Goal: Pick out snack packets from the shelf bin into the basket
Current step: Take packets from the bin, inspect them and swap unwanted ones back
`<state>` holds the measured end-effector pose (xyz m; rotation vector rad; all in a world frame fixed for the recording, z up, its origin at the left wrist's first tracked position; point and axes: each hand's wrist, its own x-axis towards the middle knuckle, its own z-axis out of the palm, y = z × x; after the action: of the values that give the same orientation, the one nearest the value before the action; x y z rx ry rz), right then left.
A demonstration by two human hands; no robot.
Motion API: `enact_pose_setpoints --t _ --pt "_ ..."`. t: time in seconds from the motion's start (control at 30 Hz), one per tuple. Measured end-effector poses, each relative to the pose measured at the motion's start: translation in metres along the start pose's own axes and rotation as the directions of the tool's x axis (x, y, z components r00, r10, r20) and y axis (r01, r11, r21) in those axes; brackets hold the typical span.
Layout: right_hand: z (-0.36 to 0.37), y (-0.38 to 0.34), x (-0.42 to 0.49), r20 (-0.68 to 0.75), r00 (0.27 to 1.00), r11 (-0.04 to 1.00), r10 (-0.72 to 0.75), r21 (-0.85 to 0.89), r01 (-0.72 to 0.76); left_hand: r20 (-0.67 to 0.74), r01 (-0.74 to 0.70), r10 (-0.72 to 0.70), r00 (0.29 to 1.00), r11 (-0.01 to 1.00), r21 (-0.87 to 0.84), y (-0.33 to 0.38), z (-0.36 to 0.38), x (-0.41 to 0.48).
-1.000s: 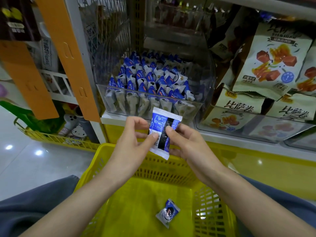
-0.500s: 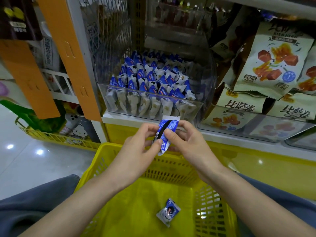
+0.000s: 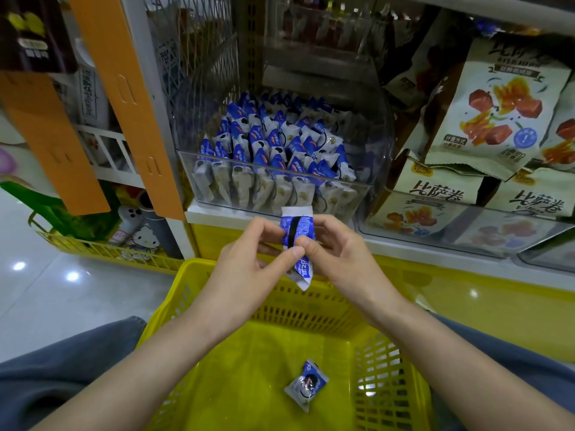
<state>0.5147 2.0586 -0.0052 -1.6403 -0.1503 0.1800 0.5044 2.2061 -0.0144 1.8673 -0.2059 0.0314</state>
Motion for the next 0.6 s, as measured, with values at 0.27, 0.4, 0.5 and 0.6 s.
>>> enact_pose_setpoints --t 0.27,0.4,0.5,0.6 --pt "0.001 0.001 -0.001 0.002 0.999 0.998 -0.05 0.034 0.05 0.084 -0.066 0.055 0.995 0.988 0.138 -0.003 -0.005 0.001" --pt "0.006 0.006 -0.004 -0.021 0.995 0.989 -0.1 -0.111 0.097 0.034 -0.091 0.085 0.996 0.959 0.27 -0.005 -0.005 0.001" --pt "0.009 0.007 -0.006 -0.017 0.986 0.955 -0.166 -0.253 0.157 -0.007 -0.115 0.123 0.992 0.941 0.319 -0.007 -0.004 0.001" --pt "0.011 0.008 -0.006 -0.012 0.983 0.94 -0.185 -0.295 0.173 -0.049 -0.095 0.116 0.992 0.945 0.313 -0.009 -0.004 0.004"
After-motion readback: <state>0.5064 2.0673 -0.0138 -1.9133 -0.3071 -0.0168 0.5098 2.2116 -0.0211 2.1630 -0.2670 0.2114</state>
